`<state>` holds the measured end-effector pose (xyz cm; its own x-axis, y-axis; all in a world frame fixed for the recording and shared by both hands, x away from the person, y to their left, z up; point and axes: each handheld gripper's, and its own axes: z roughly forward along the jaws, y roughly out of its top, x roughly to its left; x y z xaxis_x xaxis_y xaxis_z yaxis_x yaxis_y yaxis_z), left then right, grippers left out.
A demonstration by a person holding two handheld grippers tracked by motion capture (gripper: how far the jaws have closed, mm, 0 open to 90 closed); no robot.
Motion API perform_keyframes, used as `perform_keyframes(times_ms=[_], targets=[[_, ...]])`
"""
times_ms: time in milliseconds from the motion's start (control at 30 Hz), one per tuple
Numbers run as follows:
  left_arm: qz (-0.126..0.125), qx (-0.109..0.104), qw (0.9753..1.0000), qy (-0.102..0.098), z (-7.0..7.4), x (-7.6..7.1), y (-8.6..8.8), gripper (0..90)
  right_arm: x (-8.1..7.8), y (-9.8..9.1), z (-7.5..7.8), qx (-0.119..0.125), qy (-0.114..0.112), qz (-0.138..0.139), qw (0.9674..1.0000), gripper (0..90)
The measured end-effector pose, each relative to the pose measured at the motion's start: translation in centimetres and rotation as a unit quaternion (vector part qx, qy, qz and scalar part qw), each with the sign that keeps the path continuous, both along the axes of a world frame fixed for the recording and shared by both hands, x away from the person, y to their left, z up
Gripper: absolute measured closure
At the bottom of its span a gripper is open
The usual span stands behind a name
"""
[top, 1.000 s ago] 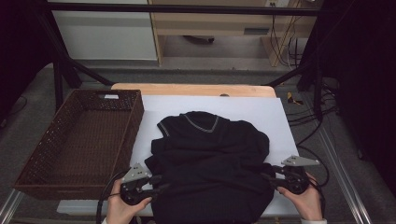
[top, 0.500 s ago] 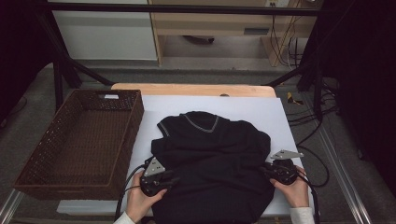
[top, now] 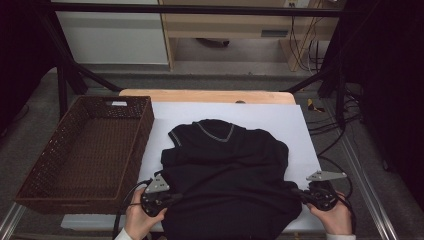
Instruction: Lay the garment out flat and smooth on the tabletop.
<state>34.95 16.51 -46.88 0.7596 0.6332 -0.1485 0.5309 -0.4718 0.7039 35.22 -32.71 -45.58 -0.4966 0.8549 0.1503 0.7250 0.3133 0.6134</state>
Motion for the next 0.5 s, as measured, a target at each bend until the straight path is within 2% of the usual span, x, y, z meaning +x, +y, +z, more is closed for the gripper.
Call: perform_keyframes(times_ms=[33,67,100,133,167,200,233,267,333,367,400,433,500], targets=[[-0.004,0.011,0.9999,-0.001,0.3,-0.4,0.3,90.0,-0.4,-0.2,-0.1,0.003,0.014,0.006,0.9999,90.0],[-0.004,0.011,0.9999,-0.001,0.3,-0.4,0.3,90.0,-0.4,-0.2,-0.1,0.003,0.014,0.006,0.9999,90.0],[-0.005,0.003,1.0,0.002,0.8,-0.9,0.9,90.0,-1.1,-0.5,-0.2,0.003,0.033,0.025,0.9991,88.6],[-0.005,0.003,1.0,0.002,0.8,-0.9,0.9,90.0,-1.1,-0.5,-0.2,0.003,0.033,0.025,0.9991,88.6],[0.001,-0.028,0.9996,-0.004,1.4,-0.9,1.2,90.0,-1.4,-0.3,0.1,0.007,0.012,0.027,0.9995,74.9],[0.001,-0.043,0.9991,-0.006,1.6,-0.6,1.2,89.6,-1.3,-0.2,0.4,0.017,-0.006,0.024,0.9995,68.6],[0.005,-0.053,0.9985,-0.012,1.9,-0.3,1.0,85.6,-1.0,0.0,0.7,0.019,-0.022,0.023,0.9993,62.6],[0.011,-0.057,0.9981,-0.021,2.1,0.1,0.8,79.0,-0.6,0.4,1.0,0.018,-0.047,0.017,0.9986,53.3],[0.017,-0.06,0.9976,-0.029,2.2,0.6,0.5,68.9,0.5,1.1,1.5,0.018,-0.08,0.013,0.9966,44.8],[0.021,-0.064,0.9971,-0.035,2.3,1.1,0.3,61.4,1.1,1.5,1.8,0.022,-0.087,0.011,0.9959,40.4],[0.033,-0.072,0.9959,-0.043,2.4,2.3,-0.2,52.9,1.9,1.9,1.9,0.022,-0.097,0.01,0.995,34.7],[0.036,-0.075,0.9954,-0.048,2.4,3.0,-0.5,45.2,2.7,2.2,2.0,0.024,-0.101,0.006,0.9945,32.7],[0.044,-0.077,0.9945,-0.056,2.2,4.2,-0.9,36.9,4.2,2.8,2.0,0.025,-0.113,-0.006,0.9933,30.0]])
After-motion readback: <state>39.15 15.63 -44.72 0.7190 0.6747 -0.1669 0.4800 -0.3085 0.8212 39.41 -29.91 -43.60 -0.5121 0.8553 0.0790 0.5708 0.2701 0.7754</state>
